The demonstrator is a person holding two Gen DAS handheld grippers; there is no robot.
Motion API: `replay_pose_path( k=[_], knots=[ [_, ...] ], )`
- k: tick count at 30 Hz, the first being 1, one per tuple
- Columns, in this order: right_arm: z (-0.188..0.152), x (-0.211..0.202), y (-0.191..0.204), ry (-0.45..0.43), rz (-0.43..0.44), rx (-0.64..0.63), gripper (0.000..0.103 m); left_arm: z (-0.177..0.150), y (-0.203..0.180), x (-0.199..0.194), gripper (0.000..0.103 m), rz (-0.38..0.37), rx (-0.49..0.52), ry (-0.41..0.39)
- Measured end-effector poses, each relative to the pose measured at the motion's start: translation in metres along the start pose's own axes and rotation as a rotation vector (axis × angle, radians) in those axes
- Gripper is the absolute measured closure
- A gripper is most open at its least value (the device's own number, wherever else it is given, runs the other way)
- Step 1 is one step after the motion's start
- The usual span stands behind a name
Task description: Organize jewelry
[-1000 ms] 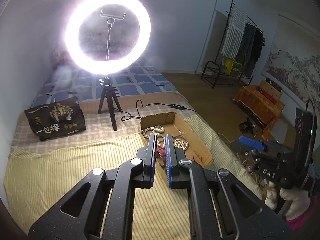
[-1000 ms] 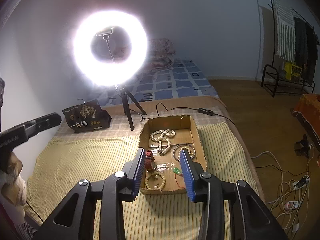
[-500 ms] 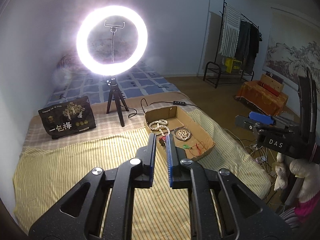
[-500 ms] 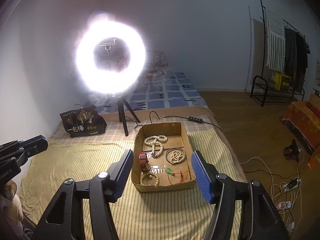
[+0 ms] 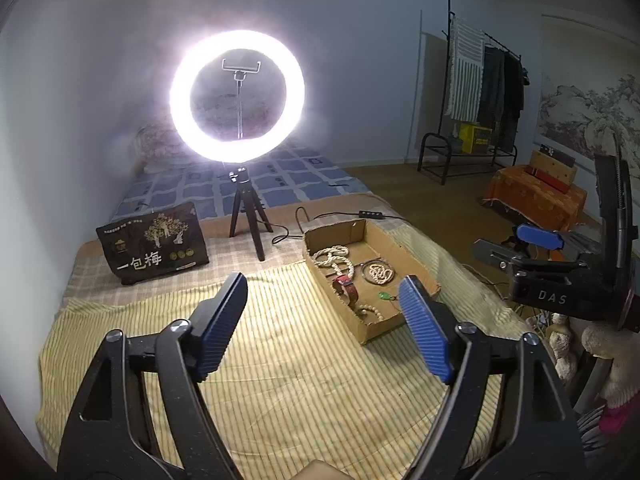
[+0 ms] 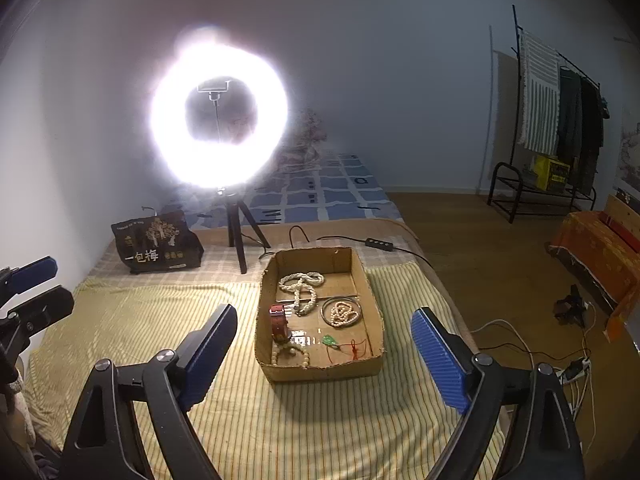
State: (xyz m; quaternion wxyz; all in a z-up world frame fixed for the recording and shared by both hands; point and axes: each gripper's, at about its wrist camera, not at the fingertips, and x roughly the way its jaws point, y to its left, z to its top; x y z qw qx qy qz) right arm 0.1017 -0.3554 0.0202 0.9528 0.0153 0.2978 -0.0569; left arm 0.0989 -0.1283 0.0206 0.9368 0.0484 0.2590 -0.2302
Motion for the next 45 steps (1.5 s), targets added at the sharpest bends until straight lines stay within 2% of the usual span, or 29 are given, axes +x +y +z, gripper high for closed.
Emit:
replay_pose_path(
  k=[1, 6, 20, 24, 45],
  knots=[
    [-0.001, 0.000, 0.000, -0.002, -0.005, 0.001, 0.001, -0.001, -0.001, 0.001, 0.020, 0.009, 0.005, 0.003],
    [-0.008, 0.002, 0.004, -0.004, -0.024, -0.019, 0.000, -0.008, -0.005, 0.003, 0.008, 0.034, 0.030, 0.007],
    [-0.014, 0.008, 0.007, 0.006, -0.053, -0.029, 0.000, -0.018, -0.012, 0.006, 0.008, 0.073, 0.075, 0.036],
    [-0.016, 0.011, 0.010, 0.014, -0.056, -0.040, 0.000, -0.020, -0.013, 0.008, 0.000, 0.080, 0.076, 0.045],
    [-0.016, 0.017, 0.010, 0.032, -0.066, -0.029, 0.000, -0.024, -0.014, 0.011, 0.000, 0.099, 0.082, 0.066]
  ],
)
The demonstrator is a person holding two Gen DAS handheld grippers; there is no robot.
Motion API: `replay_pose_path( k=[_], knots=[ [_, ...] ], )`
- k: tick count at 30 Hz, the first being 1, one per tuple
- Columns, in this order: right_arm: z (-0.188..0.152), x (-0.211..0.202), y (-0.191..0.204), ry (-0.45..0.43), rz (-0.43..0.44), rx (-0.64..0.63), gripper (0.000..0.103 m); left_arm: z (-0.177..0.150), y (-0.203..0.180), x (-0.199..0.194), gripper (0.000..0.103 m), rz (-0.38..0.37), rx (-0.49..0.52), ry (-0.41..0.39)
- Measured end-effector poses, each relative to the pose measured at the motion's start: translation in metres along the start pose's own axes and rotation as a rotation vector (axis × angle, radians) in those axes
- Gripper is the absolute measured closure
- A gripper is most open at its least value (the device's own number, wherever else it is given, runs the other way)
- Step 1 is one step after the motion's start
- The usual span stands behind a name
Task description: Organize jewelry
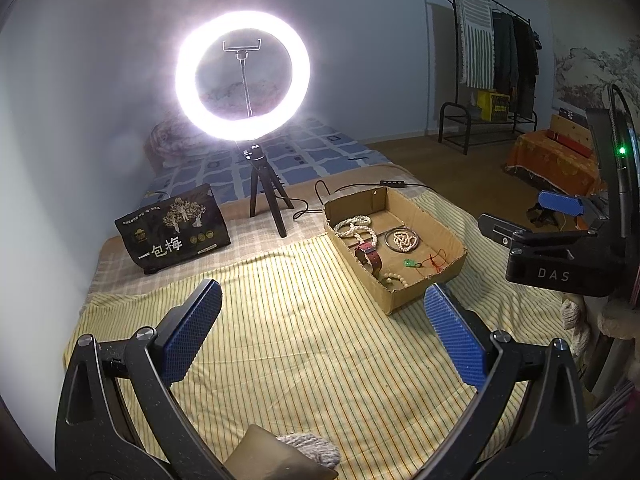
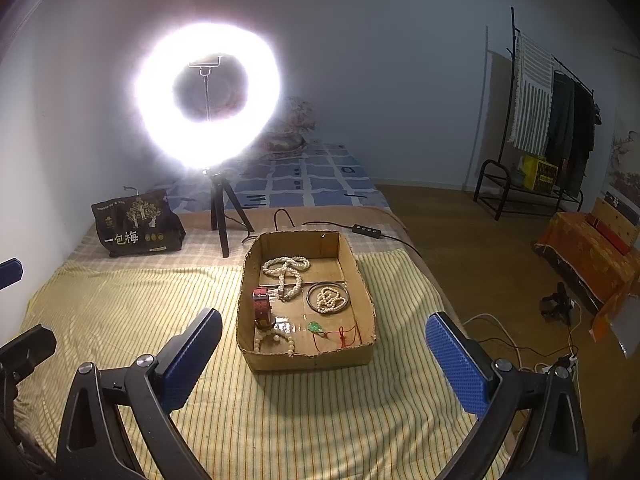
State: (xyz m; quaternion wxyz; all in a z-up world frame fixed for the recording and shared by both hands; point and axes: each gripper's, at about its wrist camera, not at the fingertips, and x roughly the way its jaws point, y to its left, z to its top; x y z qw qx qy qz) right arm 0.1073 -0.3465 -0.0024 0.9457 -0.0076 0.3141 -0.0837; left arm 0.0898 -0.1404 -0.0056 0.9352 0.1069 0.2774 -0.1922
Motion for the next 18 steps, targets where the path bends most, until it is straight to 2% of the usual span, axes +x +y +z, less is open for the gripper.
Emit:
replay_pose_path(
  k=[18],
  knots=[
    [-0.0004, 0.0001, -0.0019, 0.004, -0.009, 0.001, 0.000, 0.0011, 0.0008, -0.0002, 0.000, 0.000, 0.000, -0.003]
  ],
)
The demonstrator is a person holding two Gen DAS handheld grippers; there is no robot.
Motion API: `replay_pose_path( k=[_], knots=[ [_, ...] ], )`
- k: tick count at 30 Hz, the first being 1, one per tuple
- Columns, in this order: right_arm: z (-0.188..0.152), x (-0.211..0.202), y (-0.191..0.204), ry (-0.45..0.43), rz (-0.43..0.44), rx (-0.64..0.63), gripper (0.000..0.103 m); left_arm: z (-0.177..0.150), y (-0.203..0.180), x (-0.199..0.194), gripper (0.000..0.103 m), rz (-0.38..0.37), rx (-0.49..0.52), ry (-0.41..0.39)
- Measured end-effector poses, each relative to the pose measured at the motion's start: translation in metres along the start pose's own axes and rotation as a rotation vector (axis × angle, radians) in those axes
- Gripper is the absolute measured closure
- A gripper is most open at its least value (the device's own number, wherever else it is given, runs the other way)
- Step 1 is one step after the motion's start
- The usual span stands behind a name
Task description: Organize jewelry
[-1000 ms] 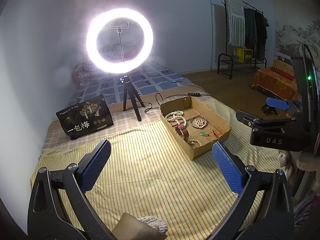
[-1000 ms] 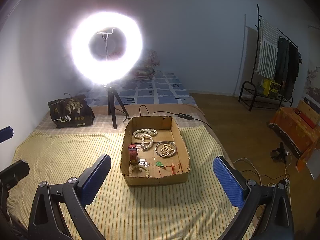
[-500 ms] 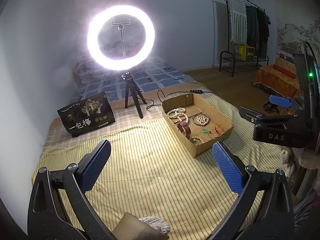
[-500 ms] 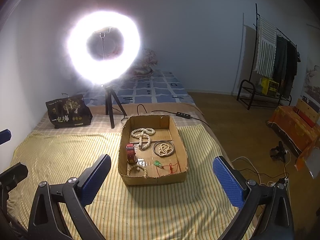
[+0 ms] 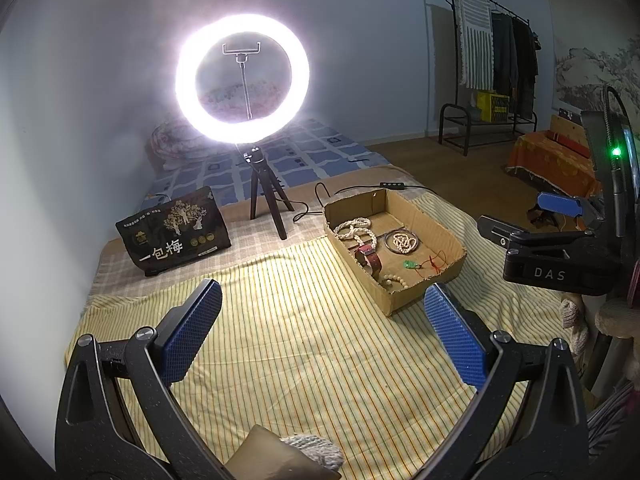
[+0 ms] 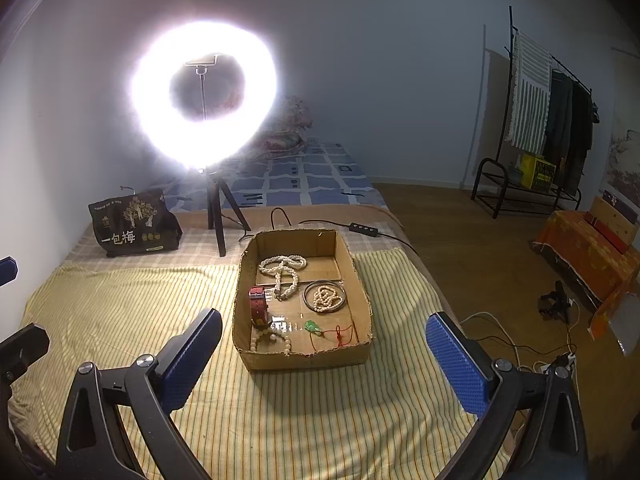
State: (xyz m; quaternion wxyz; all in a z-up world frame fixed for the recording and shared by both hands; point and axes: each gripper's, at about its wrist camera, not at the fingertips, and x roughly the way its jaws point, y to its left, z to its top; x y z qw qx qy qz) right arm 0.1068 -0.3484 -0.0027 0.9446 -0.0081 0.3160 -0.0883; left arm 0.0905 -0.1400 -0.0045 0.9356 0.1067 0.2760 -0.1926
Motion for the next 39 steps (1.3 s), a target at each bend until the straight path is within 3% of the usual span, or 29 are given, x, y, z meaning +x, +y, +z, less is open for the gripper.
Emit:
replay_pose_path(
  k=[39],
  knots=[
    [-0.010, 0.001, -0.004, 0.017, -0.013, 0.004, 0.000, 0.005, 0.000, -0.005, 0.000, 0.022, 0.017, -0.028]
  ],
)
